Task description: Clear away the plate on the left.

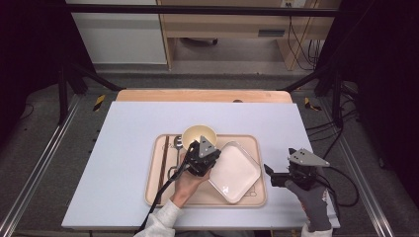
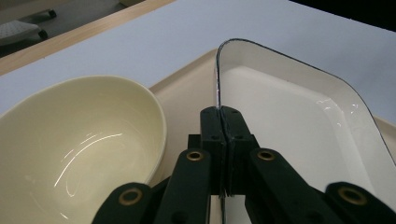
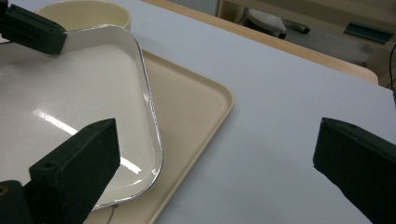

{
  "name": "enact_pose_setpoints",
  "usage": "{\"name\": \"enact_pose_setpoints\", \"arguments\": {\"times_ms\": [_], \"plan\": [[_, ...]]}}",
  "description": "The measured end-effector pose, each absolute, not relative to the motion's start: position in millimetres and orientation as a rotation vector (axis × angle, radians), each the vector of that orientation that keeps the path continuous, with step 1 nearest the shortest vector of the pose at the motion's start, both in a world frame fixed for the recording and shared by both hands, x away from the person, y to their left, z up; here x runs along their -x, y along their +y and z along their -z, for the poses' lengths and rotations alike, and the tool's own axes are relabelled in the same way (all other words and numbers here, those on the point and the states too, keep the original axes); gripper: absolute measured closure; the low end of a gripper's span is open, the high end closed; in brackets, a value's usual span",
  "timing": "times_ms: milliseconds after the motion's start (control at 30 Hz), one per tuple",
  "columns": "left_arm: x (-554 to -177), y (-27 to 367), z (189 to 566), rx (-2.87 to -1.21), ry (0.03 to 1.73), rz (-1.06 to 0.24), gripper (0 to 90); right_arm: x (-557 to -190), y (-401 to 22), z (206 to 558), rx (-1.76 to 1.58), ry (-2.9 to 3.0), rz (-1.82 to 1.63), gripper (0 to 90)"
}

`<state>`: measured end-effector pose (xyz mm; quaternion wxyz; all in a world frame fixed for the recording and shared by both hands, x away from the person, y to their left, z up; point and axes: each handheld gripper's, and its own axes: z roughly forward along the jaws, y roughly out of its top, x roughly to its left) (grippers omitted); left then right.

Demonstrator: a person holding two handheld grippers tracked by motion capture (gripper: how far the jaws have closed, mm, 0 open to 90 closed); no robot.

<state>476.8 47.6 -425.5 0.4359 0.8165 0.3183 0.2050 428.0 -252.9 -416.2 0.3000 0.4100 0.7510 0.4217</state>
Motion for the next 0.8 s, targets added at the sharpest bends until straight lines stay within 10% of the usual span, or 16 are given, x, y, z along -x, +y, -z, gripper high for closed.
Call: {"name": "enact_pose_setpoints", "arguments": {"times_ms": [800], "plan": [[-493.2,32.9,452.0,-2.160,0.847,-0.530,85.0,-428.8,-253.3,416.8,-1.090,1.998,-1.117,1.0]]}}
